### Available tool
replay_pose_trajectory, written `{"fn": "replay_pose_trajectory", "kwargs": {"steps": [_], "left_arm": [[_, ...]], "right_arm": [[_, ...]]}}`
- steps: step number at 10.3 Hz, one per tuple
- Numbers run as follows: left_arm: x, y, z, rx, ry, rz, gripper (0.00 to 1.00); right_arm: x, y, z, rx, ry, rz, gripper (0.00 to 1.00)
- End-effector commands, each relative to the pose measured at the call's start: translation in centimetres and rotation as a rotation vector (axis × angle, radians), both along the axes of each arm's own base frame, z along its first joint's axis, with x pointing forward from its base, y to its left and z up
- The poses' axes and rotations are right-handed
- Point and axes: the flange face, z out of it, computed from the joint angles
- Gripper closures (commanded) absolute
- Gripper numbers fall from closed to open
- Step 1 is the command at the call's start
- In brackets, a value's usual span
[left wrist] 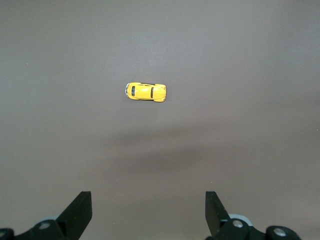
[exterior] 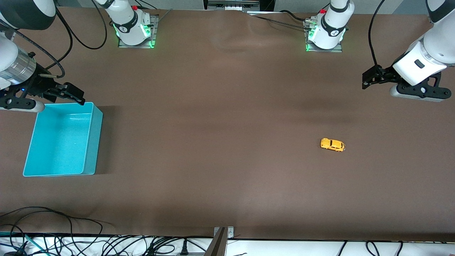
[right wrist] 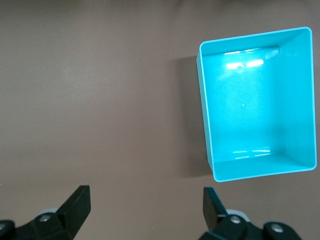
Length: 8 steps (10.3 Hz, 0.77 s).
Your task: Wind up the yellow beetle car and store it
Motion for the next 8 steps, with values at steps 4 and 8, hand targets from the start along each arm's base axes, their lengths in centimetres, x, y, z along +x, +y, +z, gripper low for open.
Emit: {"fn": "replay_pose_trajectory", "kwargs": {"steps": [4, 8], "left_arm": [[-0.29, -0.6, 0.94, 0.016, -0.003, -0.008, 0.0], [-0.43, -0.75, 0.85, 0.017, 0.008, -0.013, 0.0]], "right_arm": [[0.08, -0.05, 0.46, 0.02, 0.006, -0.045, 0.0], [-0.38, 0.41, 0.75, 0.013, 0.016, -0.043, 0.0]]}}
